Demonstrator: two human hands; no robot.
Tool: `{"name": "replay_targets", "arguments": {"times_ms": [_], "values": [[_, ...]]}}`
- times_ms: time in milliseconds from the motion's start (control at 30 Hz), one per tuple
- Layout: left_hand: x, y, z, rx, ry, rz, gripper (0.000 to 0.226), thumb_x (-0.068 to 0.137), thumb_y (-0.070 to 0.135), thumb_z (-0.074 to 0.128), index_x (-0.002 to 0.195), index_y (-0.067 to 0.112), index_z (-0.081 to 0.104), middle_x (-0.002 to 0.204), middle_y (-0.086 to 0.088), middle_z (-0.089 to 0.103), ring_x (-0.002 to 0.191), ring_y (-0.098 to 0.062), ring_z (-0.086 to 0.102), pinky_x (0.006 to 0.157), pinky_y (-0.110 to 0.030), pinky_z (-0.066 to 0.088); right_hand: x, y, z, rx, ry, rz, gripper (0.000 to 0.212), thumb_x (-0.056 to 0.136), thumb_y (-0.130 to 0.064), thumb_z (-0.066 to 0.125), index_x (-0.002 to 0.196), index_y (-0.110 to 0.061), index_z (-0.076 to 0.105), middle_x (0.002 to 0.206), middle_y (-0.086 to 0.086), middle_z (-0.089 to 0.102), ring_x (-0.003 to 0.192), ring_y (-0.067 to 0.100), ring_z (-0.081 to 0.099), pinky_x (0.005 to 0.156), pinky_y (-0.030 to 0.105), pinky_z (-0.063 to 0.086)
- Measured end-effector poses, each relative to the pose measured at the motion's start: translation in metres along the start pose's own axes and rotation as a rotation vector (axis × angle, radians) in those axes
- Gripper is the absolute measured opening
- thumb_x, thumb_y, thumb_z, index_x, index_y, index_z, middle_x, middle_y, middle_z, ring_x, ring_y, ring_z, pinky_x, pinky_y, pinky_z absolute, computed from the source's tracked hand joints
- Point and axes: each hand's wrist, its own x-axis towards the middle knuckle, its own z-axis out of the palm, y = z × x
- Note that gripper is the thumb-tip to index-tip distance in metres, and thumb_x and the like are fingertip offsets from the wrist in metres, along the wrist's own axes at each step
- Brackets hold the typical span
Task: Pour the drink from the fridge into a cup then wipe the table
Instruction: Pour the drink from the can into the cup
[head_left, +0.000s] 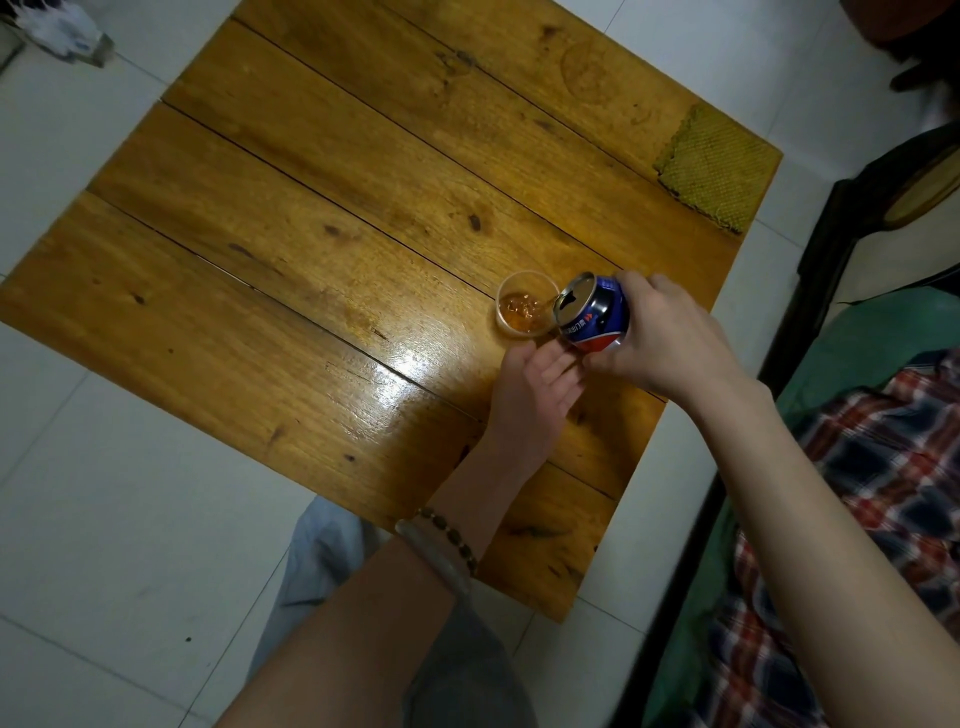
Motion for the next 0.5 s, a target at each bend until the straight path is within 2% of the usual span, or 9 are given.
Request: {"name": "replay_targets", "arguments": {"times_ms": [333,500], "values": [[-0.0015,-0.0031,-0.0027,0.030,-0.010,0.037,0.041,0.104,0.019,0.019,0.133,0.003,0.044,0.136,-0.017,0.051,0.127,-0.026,0.048,0.107,-0.037,0.036,-0.0005,-0.0013,0.0011,-0.014,-0.001,-0.006,0.080,0.064,-0.042,0.079,0.130,-0.017,0.041,0.112,0.009,0.053,0.101,0.027,0.052,0.077,0.039,0.048],[-0.0005,-0.0014,-0.0021,-0.056,-0.019,-0.018,0.047,0.103,0.027,0.018,0.136,0.004,0.043,0.138,-0.016,0.049,0.131,-0.026,0.043,0.107,-0.035,0.032,0.0003,-0.0012,0.0015,-0.012,-0.009,-0.004,0.080,0.064,-0.042,0.079,0.130,-0.018,0.041,0.112,0.010,0.052,0.101,0.028,0.052,0.077,0.038,0.046]]}}
